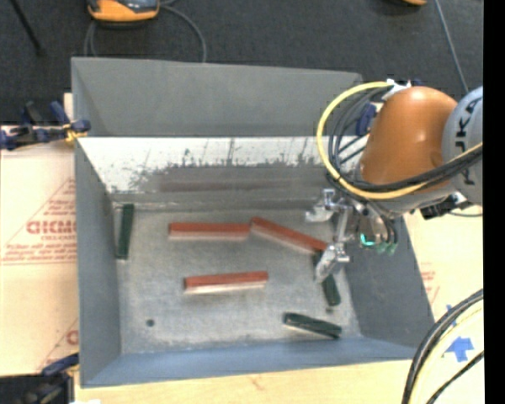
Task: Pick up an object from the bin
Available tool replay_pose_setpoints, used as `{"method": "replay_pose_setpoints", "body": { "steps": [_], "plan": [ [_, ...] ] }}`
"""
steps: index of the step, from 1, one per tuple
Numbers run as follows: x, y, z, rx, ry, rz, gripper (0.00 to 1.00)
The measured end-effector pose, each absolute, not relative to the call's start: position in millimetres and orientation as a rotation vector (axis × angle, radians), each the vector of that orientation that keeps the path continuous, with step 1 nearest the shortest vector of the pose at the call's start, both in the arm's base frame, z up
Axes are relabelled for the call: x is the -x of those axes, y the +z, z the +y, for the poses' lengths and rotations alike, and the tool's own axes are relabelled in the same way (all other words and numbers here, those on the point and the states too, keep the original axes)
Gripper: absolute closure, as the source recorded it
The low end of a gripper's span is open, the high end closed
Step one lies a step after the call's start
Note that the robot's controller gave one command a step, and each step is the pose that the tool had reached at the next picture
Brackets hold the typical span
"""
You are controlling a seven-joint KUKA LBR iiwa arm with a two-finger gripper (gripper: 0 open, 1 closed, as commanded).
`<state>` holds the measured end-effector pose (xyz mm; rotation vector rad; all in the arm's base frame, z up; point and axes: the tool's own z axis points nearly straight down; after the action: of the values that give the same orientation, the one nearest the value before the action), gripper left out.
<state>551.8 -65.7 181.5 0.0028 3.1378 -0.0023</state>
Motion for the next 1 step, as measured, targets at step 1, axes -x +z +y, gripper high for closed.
{"method": "replay_pose_setpoints", "body": {
  "steps": [1],
  "plan": [
    [-553.8,178.3,-66.6,-0.004,-0.003,3.134,0.0]
  ]
}}
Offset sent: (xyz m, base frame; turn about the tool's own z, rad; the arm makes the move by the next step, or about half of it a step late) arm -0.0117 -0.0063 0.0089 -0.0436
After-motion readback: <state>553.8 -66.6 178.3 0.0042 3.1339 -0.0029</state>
